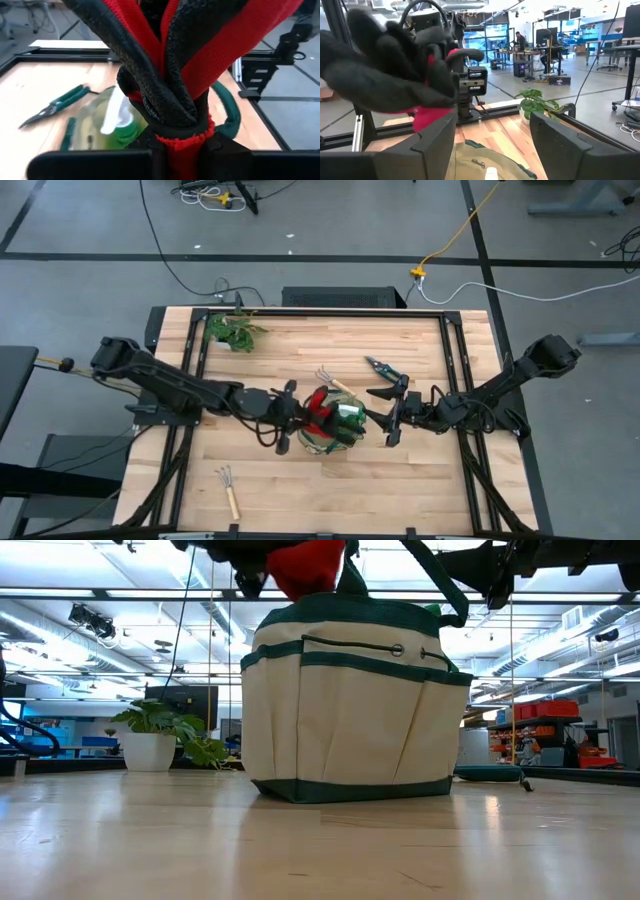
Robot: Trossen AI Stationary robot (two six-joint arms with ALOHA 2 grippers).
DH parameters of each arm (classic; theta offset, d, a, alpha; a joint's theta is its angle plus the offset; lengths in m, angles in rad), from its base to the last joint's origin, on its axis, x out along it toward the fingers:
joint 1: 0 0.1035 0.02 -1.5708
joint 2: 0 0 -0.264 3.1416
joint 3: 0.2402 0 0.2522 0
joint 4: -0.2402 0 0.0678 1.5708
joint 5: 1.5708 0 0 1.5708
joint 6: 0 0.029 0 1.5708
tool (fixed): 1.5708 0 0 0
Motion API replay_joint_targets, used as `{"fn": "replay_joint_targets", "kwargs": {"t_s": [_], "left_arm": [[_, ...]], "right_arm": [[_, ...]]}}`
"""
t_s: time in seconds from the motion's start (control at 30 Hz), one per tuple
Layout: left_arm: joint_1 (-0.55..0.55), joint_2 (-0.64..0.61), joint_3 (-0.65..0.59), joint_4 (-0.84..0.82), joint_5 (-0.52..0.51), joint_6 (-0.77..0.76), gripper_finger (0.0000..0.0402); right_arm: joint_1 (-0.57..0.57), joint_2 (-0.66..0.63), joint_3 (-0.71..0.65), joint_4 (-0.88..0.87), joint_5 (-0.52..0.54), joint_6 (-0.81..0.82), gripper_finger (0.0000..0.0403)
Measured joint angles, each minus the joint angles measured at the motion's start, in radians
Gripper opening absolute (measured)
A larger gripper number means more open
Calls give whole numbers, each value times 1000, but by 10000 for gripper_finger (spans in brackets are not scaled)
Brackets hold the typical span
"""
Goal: Pick & Place Garden tools in Gardening bag
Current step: Put the red glove into the green gardening bag
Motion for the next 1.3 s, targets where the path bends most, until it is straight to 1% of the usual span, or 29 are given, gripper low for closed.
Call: {"fn": "replay_joint_targets", "kwargs": {"t_s": [0.13,0.23,0.33,0.7,0.87,1.0,1.1,1.3], "left_arm": [[24,47,0,57,51,-1,46],[43,78,0,114,109,-2,46],[55,96,0,127,151,-3,46],[64,118,-1,131,153,-25,47],[64,119,-1,127,152,-29,67],[64,119,-1,126,152,-26,57],[64,119,-1,126,153,-29,57],[64,119,-1,122,152,-29,96]], "right_arm": [[0,0,0,3,0,0,258],[0,0,0,3,0,0,258],[0,0,0,3,0,0,258],[0,0,0,-3,1,0,258],[0,0,0,-3,1,0,258],[0,0,0,-3,1,0,258],[0,0,0,-3,1,0,258],[0,0,0,-3,1,0,258]]}}
